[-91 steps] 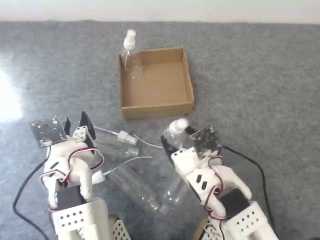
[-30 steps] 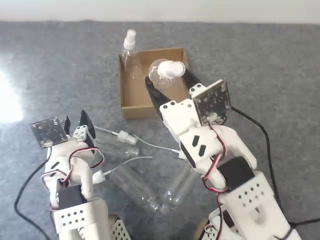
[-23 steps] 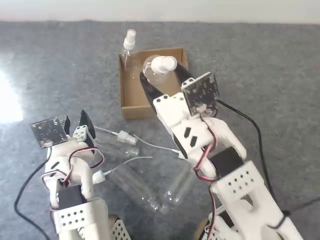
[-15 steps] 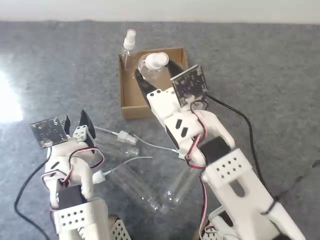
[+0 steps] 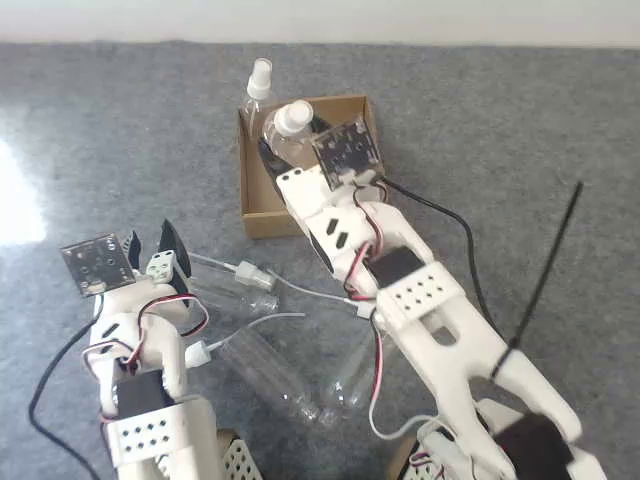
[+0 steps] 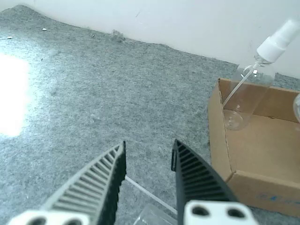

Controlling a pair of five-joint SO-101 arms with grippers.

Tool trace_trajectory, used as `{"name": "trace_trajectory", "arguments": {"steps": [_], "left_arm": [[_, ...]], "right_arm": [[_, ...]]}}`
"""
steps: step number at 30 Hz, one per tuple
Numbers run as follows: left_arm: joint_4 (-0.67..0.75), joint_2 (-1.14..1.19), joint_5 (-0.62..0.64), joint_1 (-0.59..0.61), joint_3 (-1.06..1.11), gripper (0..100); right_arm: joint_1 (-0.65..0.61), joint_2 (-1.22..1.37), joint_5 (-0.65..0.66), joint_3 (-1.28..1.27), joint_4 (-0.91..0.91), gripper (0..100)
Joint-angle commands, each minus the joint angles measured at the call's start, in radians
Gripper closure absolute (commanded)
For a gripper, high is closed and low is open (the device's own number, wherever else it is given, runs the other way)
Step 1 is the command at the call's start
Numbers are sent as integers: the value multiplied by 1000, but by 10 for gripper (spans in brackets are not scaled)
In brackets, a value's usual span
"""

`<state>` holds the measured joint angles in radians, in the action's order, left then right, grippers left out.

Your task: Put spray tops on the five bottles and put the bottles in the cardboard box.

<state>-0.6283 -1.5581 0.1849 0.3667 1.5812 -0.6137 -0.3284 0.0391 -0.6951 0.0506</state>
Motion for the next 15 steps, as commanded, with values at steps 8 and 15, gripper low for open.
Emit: {"name": "trace_trajectory", "arguments": {"steps": [8,15], "left_arm": [[32,-11,2,6,-13,844],[32,-11,2,6,-13,844]], "right_arm": [[-10,229,12,267,31,971],[-48,360,15,328,33,971]]}}
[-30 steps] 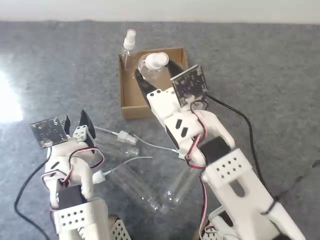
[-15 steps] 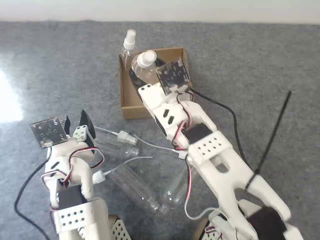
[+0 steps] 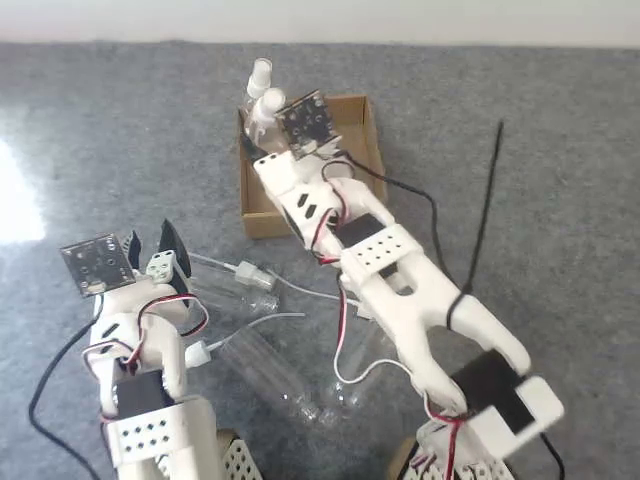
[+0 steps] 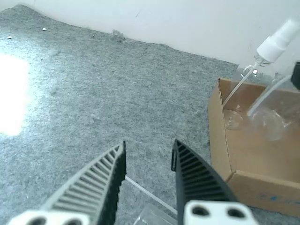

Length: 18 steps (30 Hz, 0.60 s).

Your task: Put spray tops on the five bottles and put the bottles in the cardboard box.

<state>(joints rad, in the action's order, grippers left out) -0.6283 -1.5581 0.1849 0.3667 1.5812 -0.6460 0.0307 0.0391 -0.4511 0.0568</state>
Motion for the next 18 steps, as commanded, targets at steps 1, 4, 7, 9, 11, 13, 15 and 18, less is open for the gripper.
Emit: {"name": "trace_trajectory", "arguments": {"steps": [1,4,7,9,11,13,15,18], "left_arm": [[32,-11,2,6,-13,844],[32,-11,2,6,-13,844],[32,-11,2,6,-13,844],[32,-11,2,6,-13,844],[32,-11,2,6,-13,844],[32,-11,2,6,-13,844],[32,-11,2,6,-13,844],[32,-11,2,6,-13,844]], "right_arm": [[-19,18,15,94,27,971],[-19,67,14,129,27,971],[-13,111,14,160,27,971],[-12,139,14,175,28,971],[-13,162,14,183,35,971],[-13,179,15,193,36,971],[-13,189,15,206,35,971],[-12,203,15,215,36,971]]}}
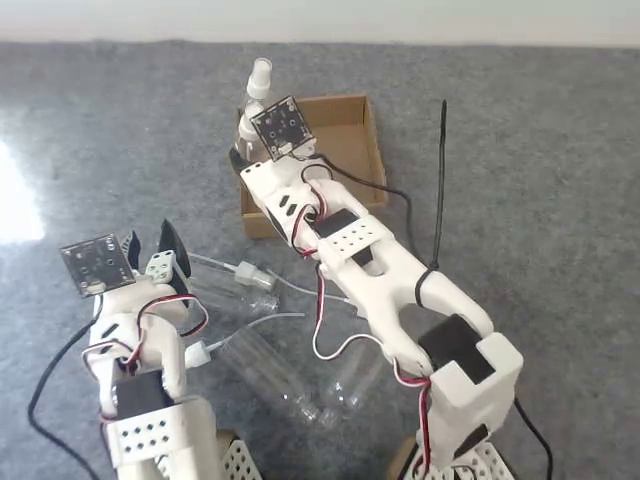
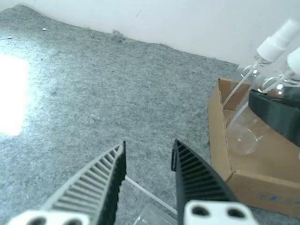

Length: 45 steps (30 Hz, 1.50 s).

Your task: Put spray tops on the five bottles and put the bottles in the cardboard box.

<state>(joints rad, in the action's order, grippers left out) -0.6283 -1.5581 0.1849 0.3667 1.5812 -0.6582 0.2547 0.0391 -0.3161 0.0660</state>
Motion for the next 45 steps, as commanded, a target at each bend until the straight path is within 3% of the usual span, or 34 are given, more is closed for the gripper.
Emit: {"name": "trace_trajectory", "arguments": {"steps": [1,45], "left_arm": [[32,-11,2,6,-13,844],[32,-11,2,6,-13,844]], "right_arm": [[1,-15,15,81,27,971],[27,173,14,215,28,971]]}}
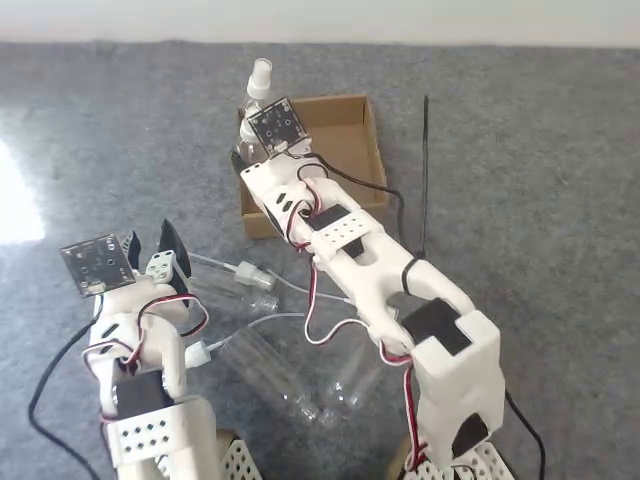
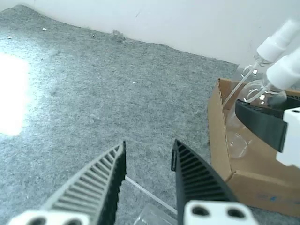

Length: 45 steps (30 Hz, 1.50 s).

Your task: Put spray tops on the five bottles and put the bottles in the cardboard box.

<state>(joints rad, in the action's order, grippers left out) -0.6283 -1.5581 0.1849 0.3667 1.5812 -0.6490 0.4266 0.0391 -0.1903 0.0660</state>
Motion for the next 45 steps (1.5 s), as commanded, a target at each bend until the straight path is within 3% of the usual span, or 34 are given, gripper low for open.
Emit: {"name": "trace_trajectory", "arguments": {"steps": [1,38,45], "left_arm": [[32,-11,2,6,-13,844],[32,-11,2,6,-12,844],[32,-11,2,6,-12,844]], "right_arm": [[18,18,14,101,28,971],[18,71,14,129,21,969],[27,71,12,126,18,841]]}}
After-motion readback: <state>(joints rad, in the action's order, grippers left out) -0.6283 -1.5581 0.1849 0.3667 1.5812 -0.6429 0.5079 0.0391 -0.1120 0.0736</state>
